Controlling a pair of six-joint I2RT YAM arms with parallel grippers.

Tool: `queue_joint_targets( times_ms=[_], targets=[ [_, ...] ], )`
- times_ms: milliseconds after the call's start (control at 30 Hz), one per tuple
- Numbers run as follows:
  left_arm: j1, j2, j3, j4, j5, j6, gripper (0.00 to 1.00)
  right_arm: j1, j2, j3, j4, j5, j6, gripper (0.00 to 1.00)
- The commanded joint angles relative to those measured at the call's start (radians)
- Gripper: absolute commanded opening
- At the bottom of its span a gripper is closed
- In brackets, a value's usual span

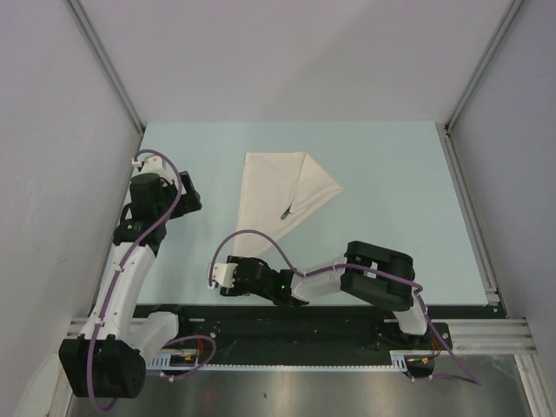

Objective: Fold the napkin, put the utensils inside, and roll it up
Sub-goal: Fold the napkin

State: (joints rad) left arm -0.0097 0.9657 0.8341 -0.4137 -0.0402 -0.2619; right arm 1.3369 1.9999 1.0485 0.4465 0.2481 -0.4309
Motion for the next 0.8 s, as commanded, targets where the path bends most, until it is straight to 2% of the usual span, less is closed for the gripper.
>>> queue_joint_targets(
  times_ms=[0,367,767],
  targets=[
    [0.007,-0.021,0.03,0.016,0.025,-0.016,1.0,0.005,0.022,0.025,0.072,0.011,-0.037,0.6],
    [0.007,-0.018,0.028,0.019,0.033,-0.019,1.0,-0.024,0.062,0.057,0.012,-0.098,-0.012,0.48],
    [0.007,-0.013,0.03,0.018,0.033,-0.019,1.0,-0.051,0.106,0.091,-0.083,-0.151,0.02,0.29]
  ],
)
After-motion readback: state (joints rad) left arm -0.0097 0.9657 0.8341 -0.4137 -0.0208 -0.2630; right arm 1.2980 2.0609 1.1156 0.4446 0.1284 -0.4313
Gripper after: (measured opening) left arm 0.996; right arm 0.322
